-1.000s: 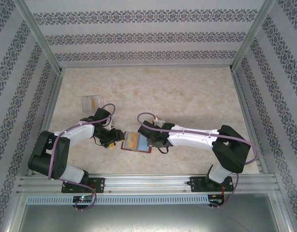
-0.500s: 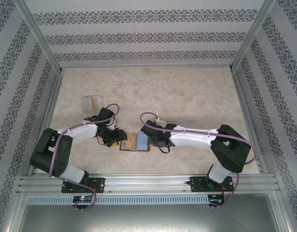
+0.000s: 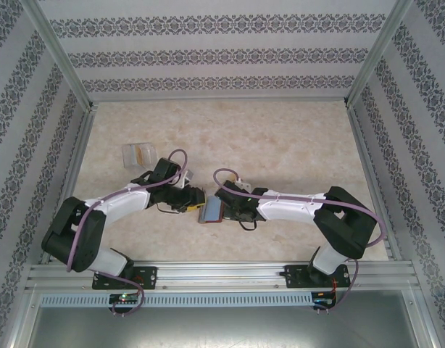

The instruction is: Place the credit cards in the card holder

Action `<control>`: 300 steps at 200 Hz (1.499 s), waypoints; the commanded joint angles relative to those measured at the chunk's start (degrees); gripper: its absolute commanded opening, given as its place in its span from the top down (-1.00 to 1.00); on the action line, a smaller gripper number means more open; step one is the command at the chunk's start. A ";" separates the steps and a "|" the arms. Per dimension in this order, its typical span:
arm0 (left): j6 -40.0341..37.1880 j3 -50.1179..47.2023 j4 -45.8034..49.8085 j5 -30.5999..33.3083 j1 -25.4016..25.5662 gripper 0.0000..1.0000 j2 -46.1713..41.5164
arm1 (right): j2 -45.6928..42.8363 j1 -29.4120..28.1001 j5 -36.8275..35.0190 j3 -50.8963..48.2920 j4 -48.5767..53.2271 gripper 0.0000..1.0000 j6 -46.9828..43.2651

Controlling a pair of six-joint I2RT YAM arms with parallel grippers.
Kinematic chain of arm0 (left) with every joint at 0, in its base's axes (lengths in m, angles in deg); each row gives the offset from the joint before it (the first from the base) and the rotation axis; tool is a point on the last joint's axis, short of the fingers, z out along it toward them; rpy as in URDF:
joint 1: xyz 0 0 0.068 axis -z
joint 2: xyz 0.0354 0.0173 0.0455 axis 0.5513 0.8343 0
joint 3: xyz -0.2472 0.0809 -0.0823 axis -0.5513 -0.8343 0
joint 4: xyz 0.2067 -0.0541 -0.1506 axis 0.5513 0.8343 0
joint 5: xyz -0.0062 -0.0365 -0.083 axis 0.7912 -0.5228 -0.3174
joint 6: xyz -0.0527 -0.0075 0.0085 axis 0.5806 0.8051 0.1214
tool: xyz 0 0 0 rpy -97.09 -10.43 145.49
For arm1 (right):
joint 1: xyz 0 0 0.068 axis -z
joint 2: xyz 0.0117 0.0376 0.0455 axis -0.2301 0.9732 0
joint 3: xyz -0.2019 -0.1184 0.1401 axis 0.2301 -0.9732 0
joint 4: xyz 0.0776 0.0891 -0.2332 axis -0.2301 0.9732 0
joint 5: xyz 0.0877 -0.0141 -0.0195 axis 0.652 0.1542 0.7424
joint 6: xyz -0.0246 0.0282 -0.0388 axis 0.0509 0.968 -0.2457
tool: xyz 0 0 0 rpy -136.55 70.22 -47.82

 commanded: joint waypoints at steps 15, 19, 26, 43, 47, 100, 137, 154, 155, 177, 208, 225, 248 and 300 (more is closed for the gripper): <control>2.51 2.64 -3.53 -2.42 1.04 0.21 -2.98 | -0.27 0.03 1.86 -0.69 -3.86 1.00 -0.43; 2.76 2.71 -3.83 -2.54 1.13 0.20 -2.71 | -0.24 0.07 1.96 -0.78 -4.06 1.00 -0.47; 3.11 2.67 -4.44 -2.88 1.33 0.20 -2.27 | -0.22 0.08 2.08 -0.78 -4.41 1.00 -0.57; 3.52 2.93 -5.49 -2.98 1.98 0.20 -0.10 | -0.05 0.25 2.42 -0.96 -5.10 1.00 -0.53; 3.50 3.06 -5.56 -2.97 2.17 0.20 0.49 | -0.05 0.34 2.53 -1.04 -5.30 1.00 -0.54; 2.55 5.06 -5.26 -3.07 3.00 0.18 7.96 | -0.74 1.13 3.52 -2.25 -6.88 1.00 -0.15; 1.78 4.61 -7.84 -3.67 2.99 0.14 11.30 | -2.08 1.87 4.05 -3.43 -8.88 1.00 -0.27; 2.82 3.87 -10.99 -3.98 3.04 0.07 12.63 | -3.26 2.10 4.56 -4.36 -11.01 0.93 -0.63; 2.79 3.86 -11.10 -3.99 3.01 0.07 12.71 | -3.26 2.10 4.56 -4.36 -11.01 0.93 -0.63; 3.57 3.51 -13.25 -3.70 2.98 0.07 13.93 | -4.15 2.52 5.07 -4.49 -12.43 0.82 -1.44; 2.51 4.07 -13.50 -4.26 3.03 0.01 13.15 | -4.51 2.84 7.18 -4.77 -15.73 0.60 -3.04; -1.10 6.09 -7.51 -2.73 3.00 0.01 12.73 | -4.74 2.84 7.21 -5.25 -16.74 0.50 -3.52; -3.93 7.10 -2.40 0.13 2.98 -0.01 10.95 | -6.25 2.99 6.51 -5.91 -16.09 0.42 -3.81; -5.17 8.44 1.42 2.05 3.42 -0.06 9.62 | -14.89 2.99 4.28 -8.65 -14.82 0.19 -8.38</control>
